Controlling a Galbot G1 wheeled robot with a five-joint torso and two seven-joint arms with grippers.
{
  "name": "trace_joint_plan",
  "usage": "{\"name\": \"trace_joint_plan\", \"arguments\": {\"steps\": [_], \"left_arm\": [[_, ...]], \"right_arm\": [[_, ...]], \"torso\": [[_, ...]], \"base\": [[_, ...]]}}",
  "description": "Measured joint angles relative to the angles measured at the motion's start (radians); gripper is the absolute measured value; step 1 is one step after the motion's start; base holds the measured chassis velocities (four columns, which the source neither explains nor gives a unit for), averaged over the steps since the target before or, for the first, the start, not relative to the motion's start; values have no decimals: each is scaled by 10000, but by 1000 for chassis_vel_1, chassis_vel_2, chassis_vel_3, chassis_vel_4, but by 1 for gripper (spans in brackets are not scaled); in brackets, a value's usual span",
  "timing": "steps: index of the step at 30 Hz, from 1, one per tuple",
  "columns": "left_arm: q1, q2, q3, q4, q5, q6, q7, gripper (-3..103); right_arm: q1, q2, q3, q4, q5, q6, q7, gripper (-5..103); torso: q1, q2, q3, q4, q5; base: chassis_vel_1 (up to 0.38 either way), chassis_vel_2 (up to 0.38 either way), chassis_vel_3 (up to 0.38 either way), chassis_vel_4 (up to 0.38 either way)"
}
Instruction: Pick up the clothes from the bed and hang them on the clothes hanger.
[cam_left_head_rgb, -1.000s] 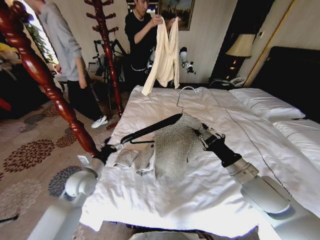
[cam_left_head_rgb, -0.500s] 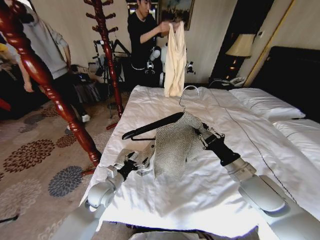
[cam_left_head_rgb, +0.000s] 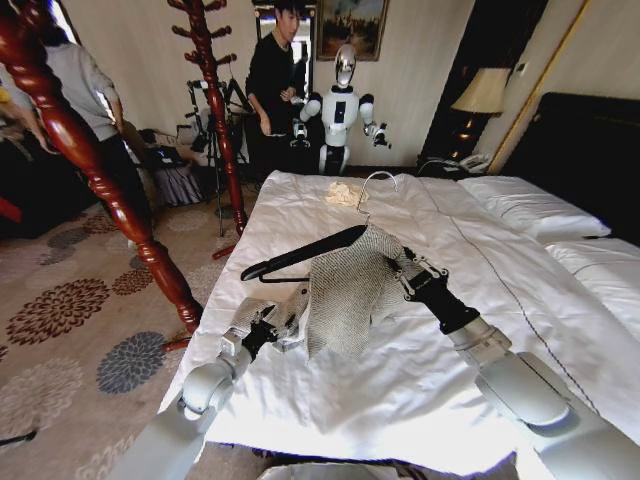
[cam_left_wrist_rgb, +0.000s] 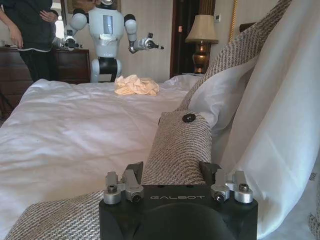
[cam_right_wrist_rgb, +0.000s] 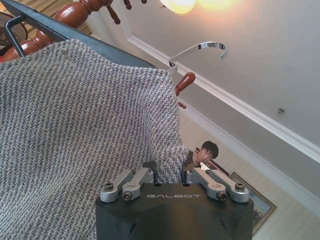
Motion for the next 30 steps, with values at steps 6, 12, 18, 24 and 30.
{"name": "trace_joint_plan", "arguments": {"steps": [6, 12, 18, 24, 30], "left_arm": [[-17, -124, -81, 134, -153, 20, -82, 41], [-76, -234, -227, 211, -327, -3, -95, 25], [-75, -126, -695, 201, -665, -96, -87, 4], [102, 118, -1094, 73, -999, -236, 116, 0], [-73, 312, -1704, -577, -2202, -395, 219, 0]], "right_arm": [[-87, 17, 38, 23, -45, 39, -11, 23], [-141, 21, 65, 81, -52, 55, -14, 23], [-144, 17, 94, 82, -53, 82, -15, 23], [-87, 88, 49, 39, -54, 121, -15, 23], [-22, 103, 29, -134, -38, 134, -5, 23]], "torso": [[-1, 0, -1, 0, 0], [0, 0, 0, 0, -1], [0, 0, 0, 0, 0], [-1, 0, 0, 0, -1], [-1, 0, 0, 0, -2]], "base": [[0, 0, 0, 0], [0, 0, 0, 0], [0, 0, 0, 0], [0, 0, 0, 0], [0, 0, 0, 0]]}}
